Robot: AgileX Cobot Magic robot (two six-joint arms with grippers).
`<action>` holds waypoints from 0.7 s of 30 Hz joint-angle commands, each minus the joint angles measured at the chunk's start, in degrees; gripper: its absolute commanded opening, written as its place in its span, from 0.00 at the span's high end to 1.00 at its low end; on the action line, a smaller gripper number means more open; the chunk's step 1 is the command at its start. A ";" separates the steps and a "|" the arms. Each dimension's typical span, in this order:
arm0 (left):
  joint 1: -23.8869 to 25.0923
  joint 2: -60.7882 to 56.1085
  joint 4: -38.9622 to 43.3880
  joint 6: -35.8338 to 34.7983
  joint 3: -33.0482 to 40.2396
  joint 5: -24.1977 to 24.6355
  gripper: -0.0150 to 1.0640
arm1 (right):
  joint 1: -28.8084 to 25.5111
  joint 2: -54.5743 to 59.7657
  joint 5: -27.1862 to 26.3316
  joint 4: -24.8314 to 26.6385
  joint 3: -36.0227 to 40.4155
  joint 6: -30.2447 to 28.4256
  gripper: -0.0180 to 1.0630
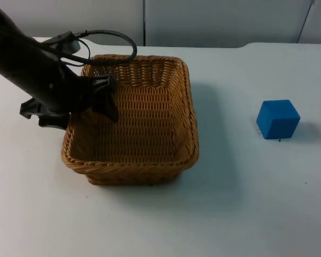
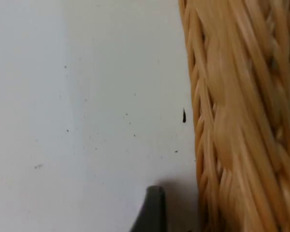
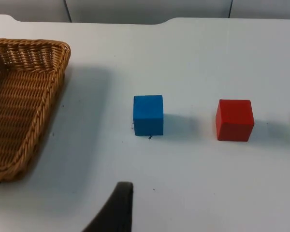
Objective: Pick up the basket with the left hand and place the blue cube into the basket with the right hand.
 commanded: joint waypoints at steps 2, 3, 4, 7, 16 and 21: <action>-0.38 0.62 -0.03 -0.43 -0.24 0.21 0.48 | -0.29 0.08 -0.21 0.07 -0.23 -0.24 0.03; -0.38 0.62 -0.03 -0.43 -0.24 0.21 0.56 | -0.29 0.08 -0.21 0.07 -0.23 -0.24 0.03; -0.38 0.62 -0.03 -0.43 -0.24 0.21 0.56 | -0.29 0.08 -0.21 0.07 -0.23 -0.24 0.03; -0.38 0.62 -0.60 -0.53 -0.24 -0.71 0.76 | -0.29 0.08 -0.21 0.07 -0.23 -0.24 0.03; -0.38 0.49 -3.06 -1.87 -0.24 -1.52 0.82 | -0.29 0.08 -0.21 0.07 -0.23 -0.24 0.03; -0.38 -1.42 -3.48 -3.24 -0.24 -0.71 0.99 | -0.29 0.08 -0.21 0.07 -0.23 -0.24 0.03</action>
